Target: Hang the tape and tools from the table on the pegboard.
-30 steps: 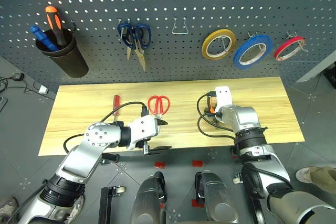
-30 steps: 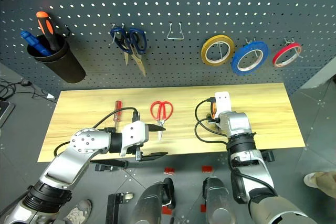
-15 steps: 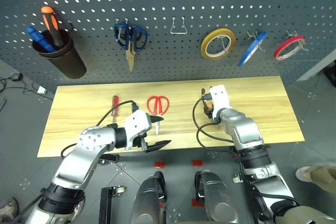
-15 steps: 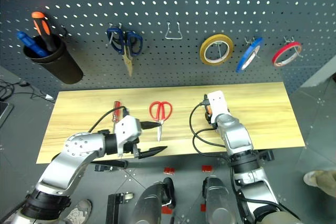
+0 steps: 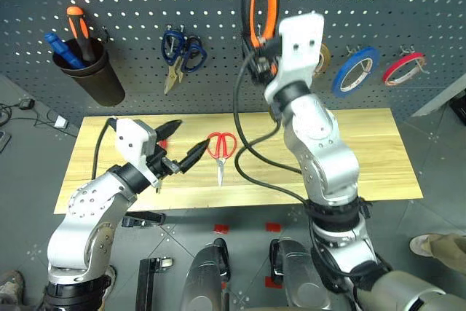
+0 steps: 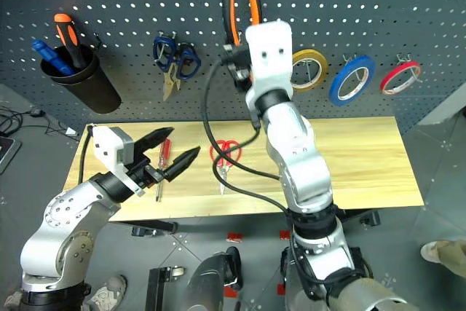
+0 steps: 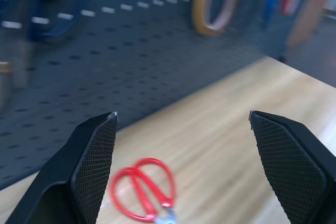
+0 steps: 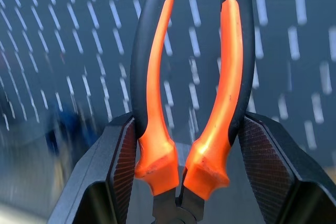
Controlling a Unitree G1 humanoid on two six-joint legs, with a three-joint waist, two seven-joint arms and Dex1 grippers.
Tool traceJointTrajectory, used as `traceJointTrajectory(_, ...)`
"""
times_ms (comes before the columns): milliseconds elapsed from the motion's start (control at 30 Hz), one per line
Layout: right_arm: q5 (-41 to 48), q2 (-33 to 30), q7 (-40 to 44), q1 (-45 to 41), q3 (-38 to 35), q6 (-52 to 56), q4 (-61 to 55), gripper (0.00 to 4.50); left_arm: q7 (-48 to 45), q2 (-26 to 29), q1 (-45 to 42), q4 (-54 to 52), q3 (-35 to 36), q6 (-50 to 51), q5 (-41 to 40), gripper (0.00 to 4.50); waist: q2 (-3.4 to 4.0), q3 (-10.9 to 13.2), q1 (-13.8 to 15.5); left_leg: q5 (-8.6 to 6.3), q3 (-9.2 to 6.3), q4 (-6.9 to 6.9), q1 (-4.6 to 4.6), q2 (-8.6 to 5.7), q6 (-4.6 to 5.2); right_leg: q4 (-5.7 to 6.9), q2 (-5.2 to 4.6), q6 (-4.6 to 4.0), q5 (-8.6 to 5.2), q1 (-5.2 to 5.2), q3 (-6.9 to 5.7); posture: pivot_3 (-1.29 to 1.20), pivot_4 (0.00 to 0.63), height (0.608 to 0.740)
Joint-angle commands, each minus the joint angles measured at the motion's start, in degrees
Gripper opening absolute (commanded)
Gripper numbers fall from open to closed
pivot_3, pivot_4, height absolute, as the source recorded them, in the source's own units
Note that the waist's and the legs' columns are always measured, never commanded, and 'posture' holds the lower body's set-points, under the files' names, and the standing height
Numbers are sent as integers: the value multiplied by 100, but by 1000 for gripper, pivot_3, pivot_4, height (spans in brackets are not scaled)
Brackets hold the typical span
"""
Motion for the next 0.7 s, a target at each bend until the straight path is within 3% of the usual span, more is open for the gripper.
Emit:
traceJointTrajectory(33,-138,55,-188,-680,-139,-1342,763,2606,281,52,-285,-379,-67,217,-21,4212,-6,-2,4,0,-1,-1,0,1,0,-2,0,0,0,1,-2,-101,293,740)
traceJointTrajectory(433,-868,-431,-898,-1853,-182,-4132,4167,2606,478,22,-1483,20,-575,548,92,4212,-27,6,31,0,4,-3,0,3,-1,-3,-3,-1,0,2,-3,-45,307,740)
traceJointTrajectory(700,-1011,-475,-1131,-1742,-220,-4491,4985,2606,360,25,-1596,186,-725,453,161,4212,-30,10,54,1,7,-4,-1,5,-2,-4,-3,-2,-1,1,-2,-45,322,740)
